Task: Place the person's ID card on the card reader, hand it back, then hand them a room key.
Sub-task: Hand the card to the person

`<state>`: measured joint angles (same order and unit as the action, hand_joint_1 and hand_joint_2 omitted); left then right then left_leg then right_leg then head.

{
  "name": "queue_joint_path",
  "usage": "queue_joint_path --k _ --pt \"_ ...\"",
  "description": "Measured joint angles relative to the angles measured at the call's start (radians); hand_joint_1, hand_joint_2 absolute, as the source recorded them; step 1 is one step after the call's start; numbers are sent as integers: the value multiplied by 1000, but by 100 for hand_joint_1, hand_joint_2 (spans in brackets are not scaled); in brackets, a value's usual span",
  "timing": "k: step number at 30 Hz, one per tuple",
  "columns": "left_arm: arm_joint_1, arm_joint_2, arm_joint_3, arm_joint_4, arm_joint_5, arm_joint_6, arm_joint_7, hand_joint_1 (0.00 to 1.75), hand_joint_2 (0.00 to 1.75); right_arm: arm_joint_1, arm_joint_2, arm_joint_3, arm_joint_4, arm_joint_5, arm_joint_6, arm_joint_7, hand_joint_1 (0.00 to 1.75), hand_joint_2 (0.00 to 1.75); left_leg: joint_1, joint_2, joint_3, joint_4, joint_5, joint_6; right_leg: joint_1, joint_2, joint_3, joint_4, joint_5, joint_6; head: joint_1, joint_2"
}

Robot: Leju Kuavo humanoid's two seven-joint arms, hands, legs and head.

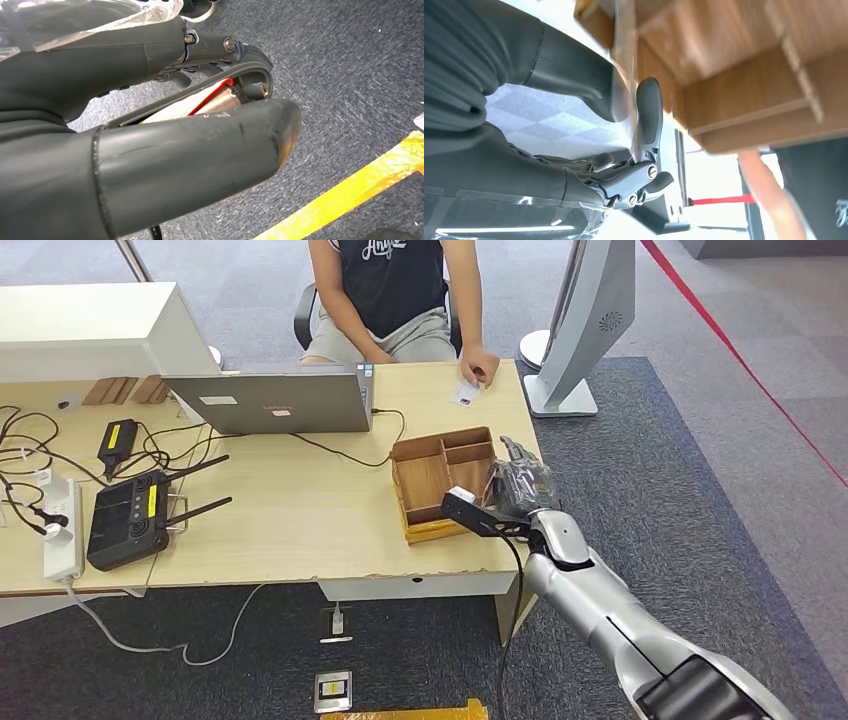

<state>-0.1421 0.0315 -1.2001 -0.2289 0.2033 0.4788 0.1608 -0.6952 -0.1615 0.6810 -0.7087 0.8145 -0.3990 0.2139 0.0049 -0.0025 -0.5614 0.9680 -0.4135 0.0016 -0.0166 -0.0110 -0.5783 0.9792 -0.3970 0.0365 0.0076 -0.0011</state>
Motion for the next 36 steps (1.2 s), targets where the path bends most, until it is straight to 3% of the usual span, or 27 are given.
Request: queue_joint_path --k 12,36 --pt "-3 -3 0 0 -15 0 -2 0 0 -41 -39 -33 -60 -10 3 29 175 175 0 0 0 0 0 0 0 0 0 0 0 0 0 0" --pt "-5 -4 0 0 -20 0 -5 0 0 -80 -51 -47 -121 17 44 47 175 175 0 0 -1 0 0 0 0 0 0 0 0 0 0 0"
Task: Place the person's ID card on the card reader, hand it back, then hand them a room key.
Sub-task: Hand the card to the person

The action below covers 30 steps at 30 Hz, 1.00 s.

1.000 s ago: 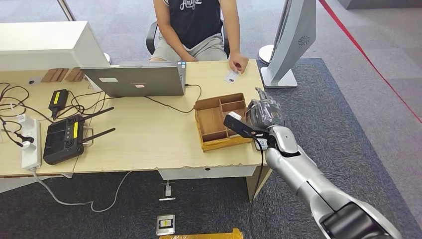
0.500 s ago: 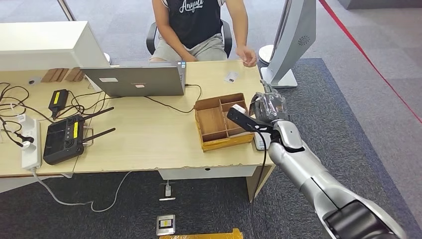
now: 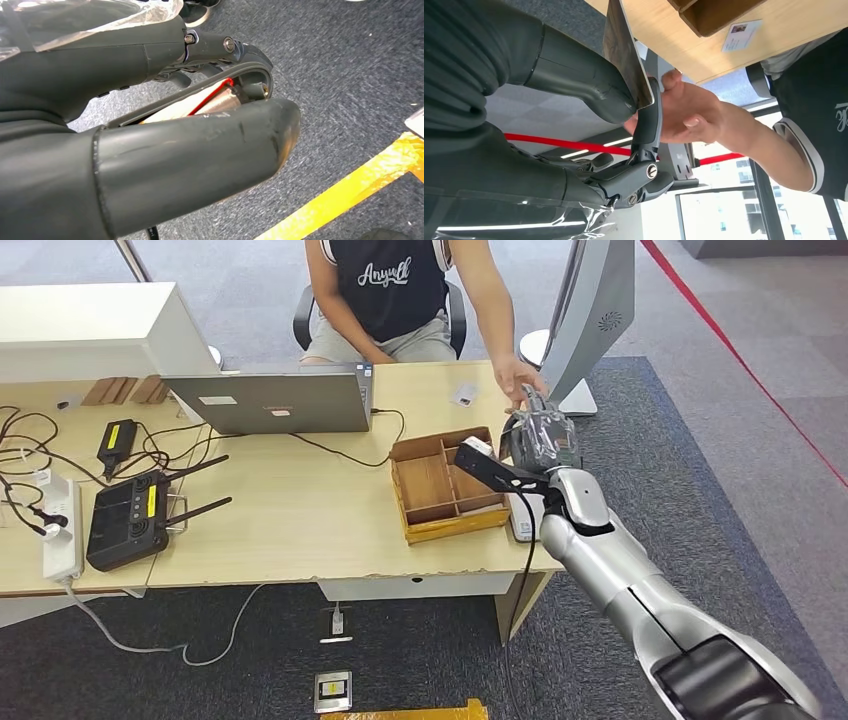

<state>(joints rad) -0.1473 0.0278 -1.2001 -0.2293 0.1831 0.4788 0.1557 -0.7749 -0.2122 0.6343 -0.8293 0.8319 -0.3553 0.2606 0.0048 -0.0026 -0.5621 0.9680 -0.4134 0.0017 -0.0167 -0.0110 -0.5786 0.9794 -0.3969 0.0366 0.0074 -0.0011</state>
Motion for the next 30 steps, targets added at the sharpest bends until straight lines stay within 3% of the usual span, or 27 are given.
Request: queue_joint_path --k 7,19,30 --pt "-6 0 0 0 -20 -15 -8 0 0 -134 29 2 20 34 54 -3 175 175 0 0 -1 0 1 0 0 0 -1 0 1 0 0 0" --pt "-18 0 0 0 -44 -29 -12 0 0 -391 135 21 151 63 133 17 175 175 0 0 -2 0 1 0 0 0 -3 1 1 0 0 0" --pt "-15 1 0 0 -36 -27 -13 0 0 -429 214 43 294 55 117 15 175 175 0 0 -2 0 1 0 0 0 -2 0 1 0 0 0"
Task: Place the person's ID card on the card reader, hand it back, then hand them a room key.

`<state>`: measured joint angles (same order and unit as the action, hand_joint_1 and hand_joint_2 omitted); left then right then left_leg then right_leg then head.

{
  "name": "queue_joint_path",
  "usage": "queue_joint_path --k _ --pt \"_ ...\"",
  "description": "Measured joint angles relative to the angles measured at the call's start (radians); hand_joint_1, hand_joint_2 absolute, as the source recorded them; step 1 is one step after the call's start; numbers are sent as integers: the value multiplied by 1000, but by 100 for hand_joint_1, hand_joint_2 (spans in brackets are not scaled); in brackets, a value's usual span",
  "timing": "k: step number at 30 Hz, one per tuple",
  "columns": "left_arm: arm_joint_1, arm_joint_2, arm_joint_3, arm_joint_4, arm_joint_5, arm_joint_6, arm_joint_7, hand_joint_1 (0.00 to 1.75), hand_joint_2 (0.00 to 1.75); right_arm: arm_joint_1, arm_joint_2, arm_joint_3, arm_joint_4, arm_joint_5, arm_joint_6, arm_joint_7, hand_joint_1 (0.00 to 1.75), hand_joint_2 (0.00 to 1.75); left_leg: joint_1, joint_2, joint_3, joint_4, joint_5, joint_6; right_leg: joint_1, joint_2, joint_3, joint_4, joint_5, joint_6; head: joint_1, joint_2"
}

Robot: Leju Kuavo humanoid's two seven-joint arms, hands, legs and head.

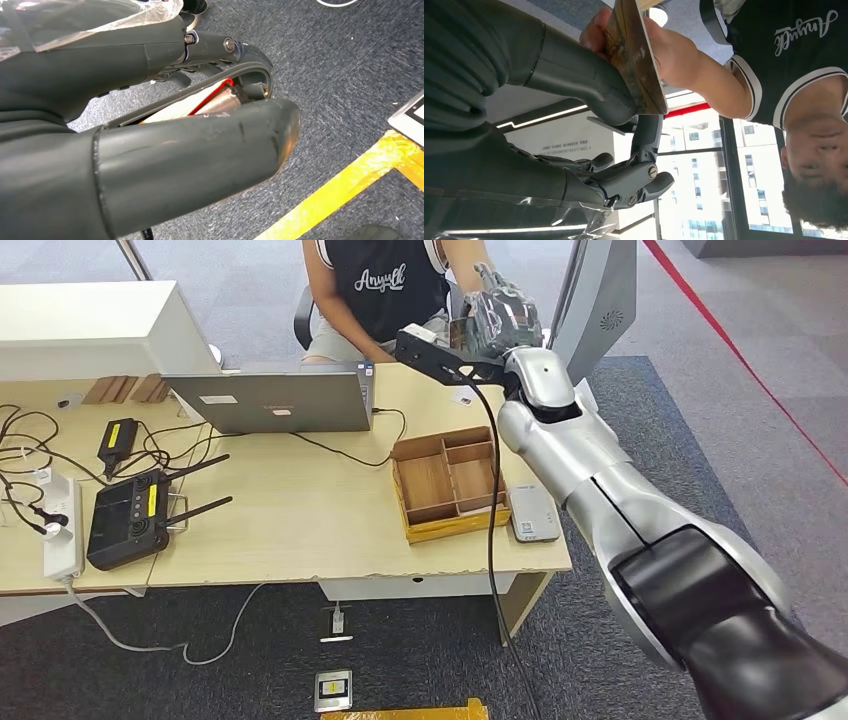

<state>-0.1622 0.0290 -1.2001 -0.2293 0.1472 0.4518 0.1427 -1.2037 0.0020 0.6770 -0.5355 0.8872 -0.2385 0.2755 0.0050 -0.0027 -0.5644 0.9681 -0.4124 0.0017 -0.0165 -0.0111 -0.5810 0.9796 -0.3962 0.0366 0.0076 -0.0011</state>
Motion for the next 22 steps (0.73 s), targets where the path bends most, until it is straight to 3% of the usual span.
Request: queue_joint_path --k 7,9,12,13,22 --pt "1 0 0 0 -2 0 0 0 0 0 7 9 47 -6 -1 -1 175 175 0 0 0 0 0 0 0 0 0 0 0 0 0 0" --pt "1 0 0 0 -2 0 0 0 0 0 8 10 58 -6 -1 -1 162 175 0 0 0 0 0 0 0 0 0 0 0 0 0 0" --pt "2 0 0 0 -2 0 0 0 0 0 10 11 74 -7 1 -1 34 175 0 0 0 0 0 0 0 0 0 0 0 0 0 0" --pt "3 0 0 0 -2 0 0 0 0 0 10 12 79 -8 1 -1 0 175 0 0 0 0 0 0 0 0 0 0 0 0 0 0" --pt "6 0 0 0 -7 3 3 0 0 6 8 13 99 -9 -28 7 0 175 0 0 0 0 0 0 0 0 0 0 0 0 0 0"
